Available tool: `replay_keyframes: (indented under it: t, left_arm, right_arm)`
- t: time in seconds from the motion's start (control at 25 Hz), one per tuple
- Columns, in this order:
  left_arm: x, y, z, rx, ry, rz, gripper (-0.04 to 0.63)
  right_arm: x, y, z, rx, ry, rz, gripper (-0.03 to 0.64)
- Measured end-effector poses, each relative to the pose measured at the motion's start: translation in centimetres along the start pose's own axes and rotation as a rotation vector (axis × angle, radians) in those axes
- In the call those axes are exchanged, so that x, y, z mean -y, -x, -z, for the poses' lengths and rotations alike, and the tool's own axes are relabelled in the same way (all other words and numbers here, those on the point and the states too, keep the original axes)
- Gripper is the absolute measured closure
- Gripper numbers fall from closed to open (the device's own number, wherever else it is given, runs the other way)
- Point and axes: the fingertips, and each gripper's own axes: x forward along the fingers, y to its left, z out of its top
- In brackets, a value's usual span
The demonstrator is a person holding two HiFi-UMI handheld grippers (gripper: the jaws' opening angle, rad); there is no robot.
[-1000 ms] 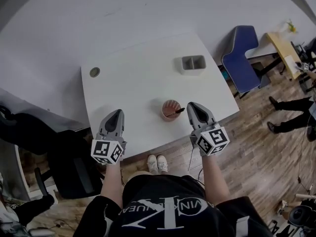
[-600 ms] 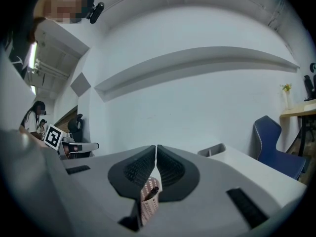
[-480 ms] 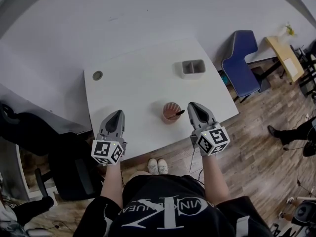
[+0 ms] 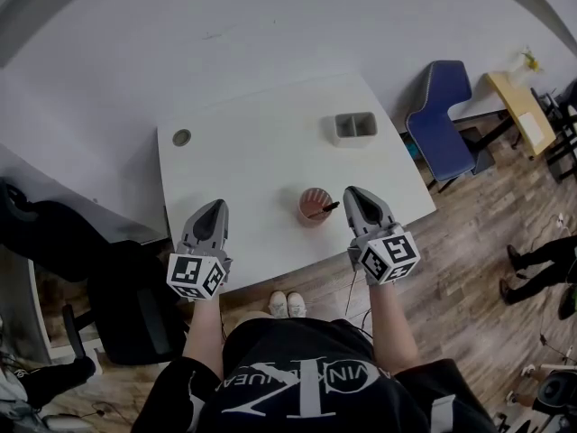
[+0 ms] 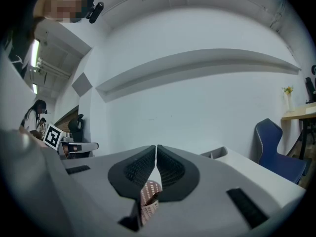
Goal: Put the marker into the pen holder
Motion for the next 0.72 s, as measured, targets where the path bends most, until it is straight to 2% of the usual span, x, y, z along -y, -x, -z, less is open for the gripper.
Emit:
replay_keyframes:
  t: [0.72]
  left_arm:
    - [-0.18, 0.23, 0.66, -0.018, 0.007, 0.003, 0.581]
  right_arm:
    - [-0.06, 0.21, 0.88, -0.014, -0.031, 0.010, 0.588]
